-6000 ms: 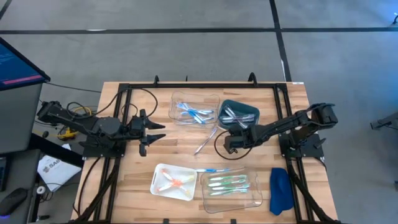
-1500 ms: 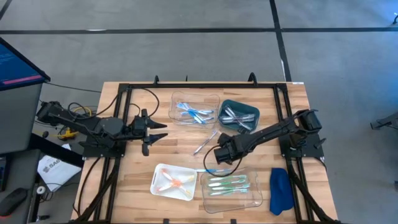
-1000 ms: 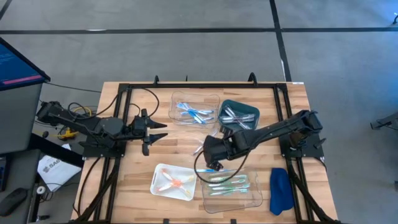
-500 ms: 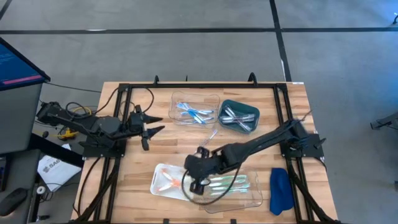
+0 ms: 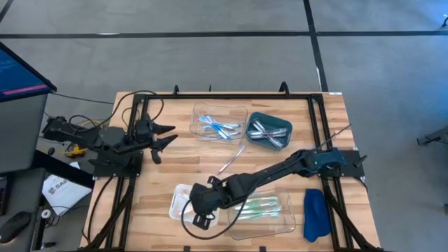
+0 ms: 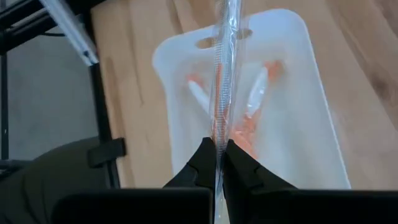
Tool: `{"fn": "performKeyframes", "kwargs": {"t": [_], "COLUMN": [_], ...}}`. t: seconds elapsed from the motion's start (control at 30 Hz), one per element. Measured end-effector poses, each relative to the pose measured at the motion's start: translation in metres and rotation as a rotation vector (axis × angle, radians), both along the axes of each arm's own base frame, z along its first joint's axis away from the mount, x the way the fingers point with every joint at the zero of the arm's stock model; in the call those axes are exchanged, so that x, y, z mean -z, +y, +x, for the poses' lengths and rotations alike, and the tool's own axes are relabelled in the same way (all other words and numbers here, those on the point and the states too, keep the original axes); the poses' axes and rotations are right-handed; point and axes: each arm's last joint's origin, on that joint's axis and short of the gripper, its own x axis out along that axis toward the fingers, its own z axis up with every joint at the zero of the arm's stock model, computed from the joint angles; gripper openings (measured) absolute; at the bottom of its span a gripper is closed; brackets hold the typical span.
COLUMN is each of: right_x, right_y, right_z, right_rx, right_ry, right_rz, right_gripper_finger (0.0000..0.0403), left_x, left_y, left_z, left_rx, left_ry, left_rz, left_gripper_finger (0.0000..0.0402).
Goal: Pick & Place Toothbrushes
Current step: Put the orange toothbrush into the white bin
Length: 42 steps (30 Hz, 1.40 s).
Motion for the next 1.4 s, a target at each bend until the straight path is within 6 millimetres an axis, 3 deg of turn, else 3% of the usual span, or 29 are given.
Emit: {"fn": "performKeyframes", "kwargs": {"t": [0.3, 0.53, 0.73, 1.07, 1.4], "right_x": [0.009, 0.018, 0.041, 0.04, 0.04], "right_y": [-0.001, 0.023, 0.028, 0.01, 0.017], "right_z": [0.0, -0.006, -0.002, 0.005, 0.003], "right_rx": [0.182, 0.265, 0.252, 0.231, 0.116], "right_ry": [0.001, -0.032, 0.031, 0.049, 0.041], "right_rz": [0.021, 0.008, 0.037, 0.021, -0.037], "right_gripper_finger": [0.0, 0.0, 0.0, 0.0, 0.0], "left_x": [-0.004, -0.002, -0.003, -0.005, -0.005], "left_y": [0.003, -0.001, -0.005, -0.004, -0.004], "left_z": [-0.011, -0.008, -0.008, -0.008, -0.008], "left_rx": [0.001, 0.05, 0.09, 0.083, 0.076], "left_ry": [-0.059, -0.065, -0.073, -0.078, -0.086], "left_rz": [-0.064, -0.133, -0.143, -0.108, -0.115], "left_gripper_finger": [0.0153, 0.0153, 0.0153, 0.0153, 0.0153]}}
